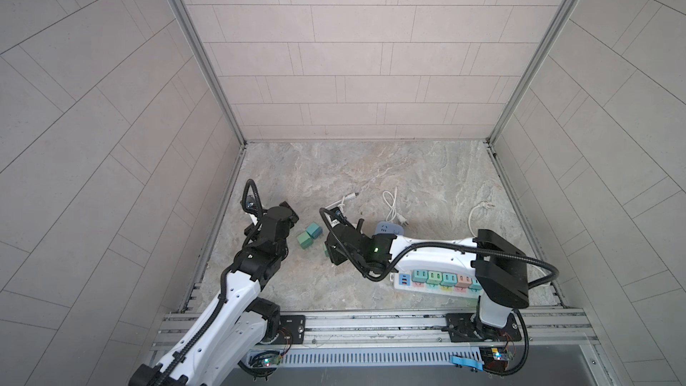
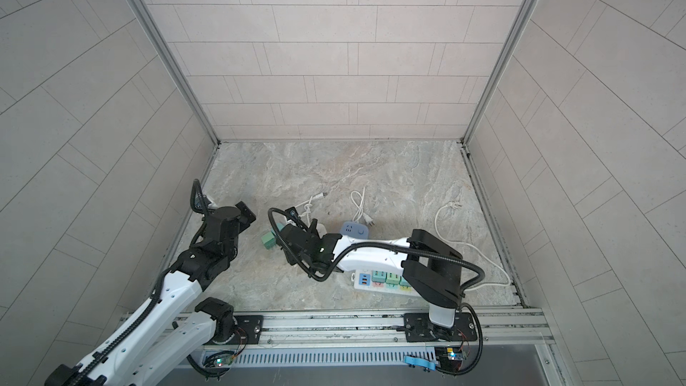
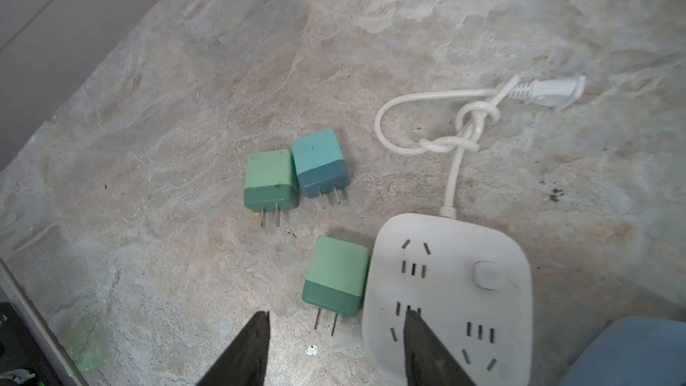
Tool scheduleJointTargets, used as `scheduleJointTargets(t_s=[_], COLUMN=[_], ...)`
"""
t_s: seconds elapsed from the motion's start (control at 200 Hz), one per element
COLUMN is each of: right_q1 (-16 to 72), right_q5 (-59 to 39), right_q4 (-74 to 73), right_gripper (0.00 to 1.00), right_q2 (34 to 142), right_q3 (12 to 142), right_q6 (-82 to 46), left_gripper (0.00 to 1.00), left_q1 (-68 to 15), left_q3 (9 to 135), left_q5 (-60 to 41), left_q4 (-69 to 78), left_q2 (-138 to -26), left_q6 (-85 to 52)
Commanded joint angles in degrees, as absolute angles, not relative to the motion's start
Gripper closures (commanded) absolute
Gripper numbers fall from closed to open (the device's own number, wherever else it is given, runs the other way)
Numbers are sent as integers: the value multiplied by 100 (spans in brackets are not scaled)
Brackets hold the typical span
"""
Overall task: Insert the plug
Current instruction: 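Lower the right gripper over the small mint-green adapter, then close the right gripper on the mint-green adapter beside the white power cube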
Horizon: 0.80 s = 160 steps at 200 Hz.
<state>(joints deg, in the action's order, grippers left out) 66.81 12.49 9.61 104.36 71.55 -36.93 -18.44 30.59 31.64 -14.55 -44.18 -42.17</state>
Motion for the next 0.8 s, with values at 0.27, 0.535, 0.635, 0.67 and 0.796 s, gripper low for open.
scheduleJointTargets(t_s=[0.27,0.535,0.635,0.67,0.796], right_q1=[6725,6724,6724,6724,6724], right_q5=[1136,1111,1275,1339,1433], right_q4=[1877,2257,2400,2454,2534], right_gripper=[52,54,54,54,54], right_q2=[11285,11847,11977,12003,12096], right_q3=[8024,8581,8735,8788,8877], right_q6=[-3640,-3577,-3573,-3575,-3563], left_gripper=[4,4,4,4,4], left_q1=[-1688,-1687,-1688,-1685,-1680], left_q3=[2766,2753,2742,2744,2760], left_q5=[2994,2993,2938,2933,2914], left_q4=[-1449,-1469,-1433,-1441,-1433], left_q2=[-4016,-4015,-4034,-4045,-4046], left_q6=[-4500,-4522,-4535,-4537,-4544])
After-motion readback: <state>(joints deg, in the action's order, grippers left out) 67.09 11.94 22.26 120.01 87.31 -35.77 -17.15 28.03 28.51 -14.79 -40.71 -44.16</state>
